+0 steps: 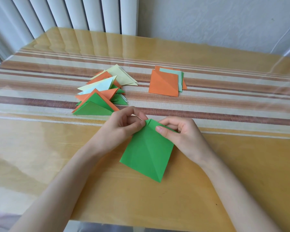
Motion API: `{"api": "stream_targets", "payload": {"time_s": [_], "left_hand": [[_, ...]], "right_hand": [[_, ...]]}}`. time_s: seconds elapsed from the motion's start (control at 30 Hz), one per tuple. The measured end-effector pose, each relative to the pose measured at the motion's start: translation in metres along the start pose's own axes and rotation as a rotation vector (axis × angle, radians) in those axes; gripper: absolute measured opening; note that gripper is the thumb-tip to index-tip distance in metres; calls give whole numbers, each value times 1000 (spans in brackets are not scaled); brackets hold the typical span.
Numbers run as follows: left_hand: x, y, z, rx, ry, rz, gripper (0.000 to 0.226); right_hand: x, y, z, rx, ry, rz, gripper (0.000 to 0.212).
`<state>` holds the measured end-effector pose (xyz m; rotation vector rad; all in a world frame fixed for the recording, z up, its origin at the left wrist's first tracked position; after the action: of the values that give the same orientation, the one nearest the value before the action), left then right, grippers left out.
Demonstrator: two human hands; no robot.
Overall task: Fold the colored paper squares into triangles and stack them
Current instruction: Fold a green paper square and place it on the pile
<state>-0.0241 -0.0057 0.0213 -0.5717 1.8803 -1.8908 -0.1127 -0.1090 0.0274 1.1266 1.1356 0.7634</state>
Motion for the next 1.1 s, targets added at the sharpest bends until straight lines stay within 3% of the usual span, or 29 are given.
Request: {"api": "stream_targets", "payload": {"time_s": [0.1,0.3,0.5,0.57,0.63,0.77,0.9,1.1], "left_hand": [[-1,0,1,14,3,3,7],[-2,1,0,-1,6,-41,3],[-4,8,1,-94,-47,-280,12],[-3,8,1,-84,-52,-271,6],[-6,7,3,-45,-93,-185,15],[-9,1,3,20,-154,-98,17],[-7,0,2,46,-182,-12,7],[-15,4,-1,1,-302,89,11]], "right_hand": [[0,4,1,-50,-28,0,16],[-1,21,-3,-269,-106,-231,19],[6,30,-8,-443,-114,-405,33],[7,29,-8,-421,-94,-396,35],[3,27,-7,-362,-95,-319,33],[-20,13,-1,-160,-271,-180,22],[-13,-2,9,-35,-260,-237,10],[-30,-4,7,-2,-309,-329,12]]}}
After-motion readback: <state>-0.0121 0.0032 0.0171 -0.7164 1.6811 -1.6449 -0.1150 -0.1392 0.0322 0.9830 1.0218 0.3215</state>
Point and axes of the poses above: each hand's wrist, its own z-axis towards the middle knuckle, its own x-axis out of the palm, y = z × x, the point moved 9 cm from there along z, towards the middle knuckle, and after that the axes turned 3 degrees about -z, right-handed, at the moved point
